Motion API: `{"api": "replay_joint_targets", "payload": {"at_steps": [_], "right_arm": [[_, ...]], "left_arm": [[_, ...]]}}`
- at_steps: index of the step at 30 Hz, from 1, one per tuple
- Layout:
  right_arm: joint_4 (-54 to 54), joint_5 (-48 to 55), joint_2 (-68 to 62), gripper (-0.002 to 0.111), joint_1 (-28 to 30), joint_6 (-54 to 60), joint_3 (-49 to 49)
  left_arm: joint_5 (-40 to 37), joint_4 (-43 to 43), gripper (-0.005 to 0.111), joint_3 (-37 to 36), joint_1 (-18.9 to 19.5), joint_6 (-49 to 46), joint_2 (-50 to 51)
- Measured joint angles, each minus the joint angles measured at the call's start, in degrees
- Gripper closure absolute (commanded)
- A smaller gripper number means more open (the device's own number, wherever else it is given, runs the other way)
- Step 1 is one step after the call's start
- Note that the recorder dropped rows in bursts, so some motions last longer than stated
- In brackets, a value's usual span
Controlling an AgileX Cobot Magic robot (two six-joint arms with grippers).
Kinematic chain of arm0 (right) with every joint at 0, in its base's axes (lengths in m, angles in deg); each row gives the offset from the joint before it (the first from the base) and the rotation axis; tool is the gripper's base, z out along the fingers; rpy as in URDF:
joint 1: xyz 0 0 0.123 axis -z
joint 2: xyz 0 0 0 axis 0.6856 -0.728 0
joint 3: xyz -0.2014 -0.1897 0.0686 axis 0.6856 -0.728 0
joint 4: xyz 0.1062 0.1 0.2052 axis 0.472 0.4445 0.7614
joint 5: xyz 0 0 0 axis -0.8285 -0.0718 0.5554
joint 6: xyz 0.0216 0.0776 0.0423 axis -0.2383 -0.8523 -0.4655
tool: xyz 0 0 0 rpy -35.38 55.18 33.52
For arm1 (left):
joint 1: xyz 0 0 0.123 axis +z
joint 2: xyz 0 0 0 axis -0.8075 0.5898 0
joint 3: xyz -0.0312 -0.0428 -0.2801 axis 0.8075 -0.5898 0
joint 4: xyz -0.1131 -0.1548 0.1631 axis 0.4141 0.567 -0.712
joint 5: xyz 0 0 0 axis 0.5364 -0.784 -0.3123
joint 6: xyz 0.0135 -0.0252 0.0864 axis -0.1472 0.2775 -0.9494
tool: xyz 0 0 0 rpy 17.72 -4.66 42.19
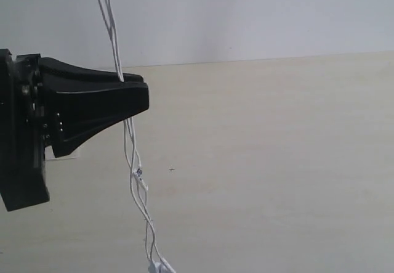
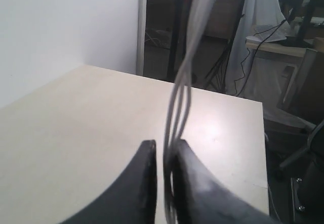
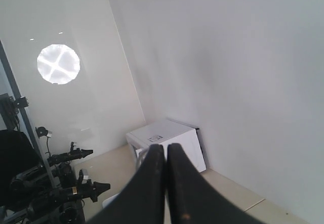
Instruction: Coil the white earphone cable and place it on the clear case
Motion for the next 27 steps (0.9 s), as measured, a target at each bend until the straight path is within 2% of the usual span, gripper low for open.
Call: {"api": "replay_joint_targets", "payload": {"at_steps": [2, 12, 20, 23, 27], "right_arm": [[0.0, 0.0, 0.0, 0.108, 0.0, 0.0, 0.0], [-1.76, 0.46, 0.95, 0.108, 0.0, 0.0, 0.0], [-5.11, 2.0, 2.41, 0.108, 0.0, -0.61, 0.0], [-12.48, 3.01, 3.14, 0.108, 0.0, -5.77, 0.0], [-22.95, 6.23, 4.49, 0.108, 0.0, -13.15, 0.0]], "left_arm": [[-0.12, 0.0, 0.104, 0.0, 0.0, 0.0, 0.0], [-1.03, 0.12, 0.104, 0.0, 0.0, 0.0, 0.0], [-7.57, -1.01, 0.107, 0.0, 0.0, 0.0, -3.94], [-11.75, -4.81, 0.107, 0.0, 0.0, 3.75, -7.55], [-13.68, -9.26, 0.107, 0.0, 0.0, 8.29, -11.02]]}}
